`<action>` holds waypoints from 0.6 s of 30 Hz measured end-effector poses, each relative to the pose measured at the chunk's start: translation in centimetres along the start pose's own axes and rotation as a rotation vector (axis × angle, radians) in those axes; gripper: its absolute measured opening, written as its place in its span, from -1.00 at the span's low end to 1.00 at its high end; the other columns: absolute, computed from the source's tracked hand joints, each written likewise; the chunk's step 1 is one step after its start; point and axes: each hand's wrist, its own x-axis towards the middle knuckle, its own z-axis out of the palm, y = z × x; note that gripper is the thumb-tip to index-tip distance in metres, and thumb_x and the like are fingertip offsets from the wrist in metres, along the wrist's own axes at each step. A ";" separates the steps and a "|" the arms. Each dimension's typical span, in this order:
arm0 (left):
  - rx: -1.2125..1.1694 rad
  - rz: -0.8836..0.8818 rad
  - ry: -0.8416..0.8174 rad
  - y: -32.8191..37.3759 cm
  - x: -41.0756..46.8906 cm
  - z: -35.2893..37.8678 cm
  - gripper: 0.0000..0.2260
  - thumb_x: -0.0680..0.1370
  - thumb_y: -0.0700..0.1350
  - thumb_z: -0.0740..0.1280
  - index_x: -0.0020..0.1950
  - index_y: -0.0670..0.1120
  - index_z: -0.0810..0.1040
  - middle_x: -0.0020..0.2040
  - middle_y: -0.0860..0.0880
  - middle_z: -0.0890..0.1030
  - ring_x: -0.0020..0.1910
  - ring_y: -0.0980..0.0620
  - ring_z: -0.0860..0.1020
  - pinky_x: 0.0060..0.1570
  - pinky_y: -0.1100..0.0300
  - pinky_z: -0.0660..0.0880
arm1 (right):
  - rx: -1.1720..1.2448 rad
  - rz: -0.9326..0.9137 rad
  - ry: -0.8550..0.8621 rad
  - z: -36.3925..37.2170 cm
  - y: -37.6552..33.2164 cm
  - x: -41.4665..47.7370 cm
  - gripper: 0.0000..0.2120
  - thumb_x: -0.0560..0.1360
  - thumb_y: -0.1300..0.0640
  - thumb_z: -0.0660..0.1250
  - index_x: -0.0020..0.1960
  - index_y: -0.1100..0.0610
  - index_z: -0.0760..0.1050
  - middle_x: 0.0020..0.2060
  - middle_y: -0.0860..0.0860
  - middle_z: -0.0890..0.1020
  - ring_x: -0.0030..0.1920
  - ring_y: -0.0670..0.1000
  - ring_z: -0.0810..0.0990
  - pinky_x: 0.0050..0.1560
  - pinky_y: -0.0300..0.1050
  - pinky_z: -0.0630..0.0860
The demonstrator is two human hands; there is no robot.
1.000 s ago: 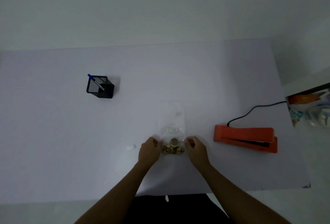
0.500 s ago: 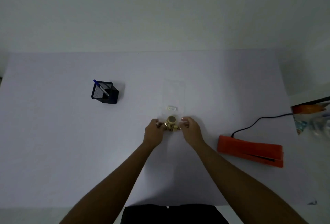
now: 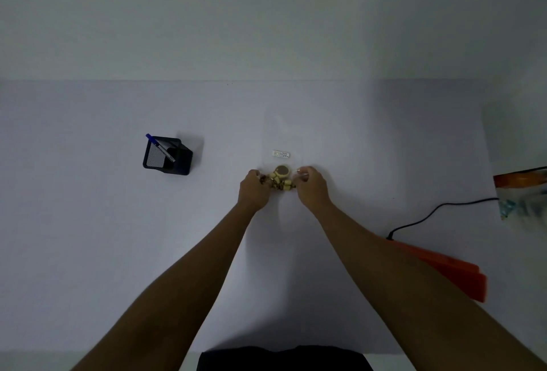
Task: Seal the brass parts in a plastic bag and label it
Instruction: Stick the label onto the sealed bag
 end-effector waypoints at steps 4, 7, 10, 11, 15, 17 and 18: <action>0.008 -0.008 0.018 0.6 0.1 0.3 -0.75 0.56 -0.17 0.27 0.20 -0.26 0.43 0.14 -0.21 0.57 0.13 -0.20 0.53 -0.06 0.17 0.37 | -0.011 -0.009 -0.002 0.1 0.1 0.7 -0.74 0.55 0.15 0.30 0.18 0.24 0.53 0.10 0.18 0.64 0.11 0.16 0.59 -0.02 -0.21 0.39; 0.025 -0.029 0.041 0.5 -0.2 0.5 -0.73 0.56 -0.14 0.27 0.20 -0.23 0.42 0.13 -0.21 0.58 0.12 -0.21 0.54 0.01 0.05 0.49 | -0.014 -0.011 -0.002 -0.1 -0.1 0.6 -0.72 0.56 0.14 0.27 0.22 0.23 0.51 0.14 0.19 0.62 0.16 0.18 0.57 0.06 -0.14 0.42; 0.143 -0.049 0.062 0.5 -0.7 0.4 -0.68 0.55 -0.03 0.27 0.23 -0.18 0.41 0.15 -0.18 0.57 0.16 -0.21 0.53 0.15 -0.08 0.48 | 0.007 0.001 -0.014 -0.5 -0.6 -0.2 -0.65 0.58 0.10 0.24 0.31 0.22 0.46 0.20 0.18 0.60 0.22 0.17 0.54 0.15 -0.12 0.42; 0.193 -0.059 0.068 0.6 -0.9 0.4 -0.66 0.55 0.01 0.26 0.23 -0.17 0.41 0.16 -0.18 0.57 0.17 -0.21 0.52 0.18 -0.10 0.45 | 0.012 0.003 -0.016 -0.6 -0.8 -0.5 -0.64 0.58 0.08 0.24 0.33 0.21 0.44 0.21 0.18 0.59 0.23 0.16 0.54 0.17 -0.11 0.42; 0.320 -0.025 0.100 1.3 -2.9 0.3 -0.58 0.53 0.06 0.25 0.25 -0.20 0.40 0.21 -0.21 0.53 0.23 -0.22 0.46 0.20 -0.11 0.43 | 0.040 -0.021 -0.006 -1.6 -1.0 -2.5 -0.63 0.56 0.03 0.29 0.31 0.17 0.45 0.11 0.15 0.62 0.13 0.14 0.58 0.17 -0.02 0.49; 0.298 0.064 0.082 1.3 -4.4 0.3 -0.55 0.54 0.11 0.27 0.28 -0.18 0.40 0.21 -0.20 0.54 0.22 -0.22 0.47 0.19 -0.11 0.45 | 0.066 -0.039 0.018 -2.4 -1.0 -4.2 -0.65 0.56 0.03 0.30 0.29 0.15 0.47 0.06 0.12 0.63 0.07 0.10 0.59 0.12 -0.03 0.51; 0.255 0.125 0.055 1.3 -5.2 0.3 -0.54 0.54 0.14 0.26 0.28 -0.17 0.41 0.20 -0.18 0.55 0.21 -0.21 0.49 0.17 -0.10 0.47 | 0.081 -0.048 0.033 -2.8 -1.0 -5.3 -0.66 0.56 0.03 0.30 0.29 0.14 0.47 0.05 0.11 0.63 0.03 0.08 0.59 0.08 -0.06 0.51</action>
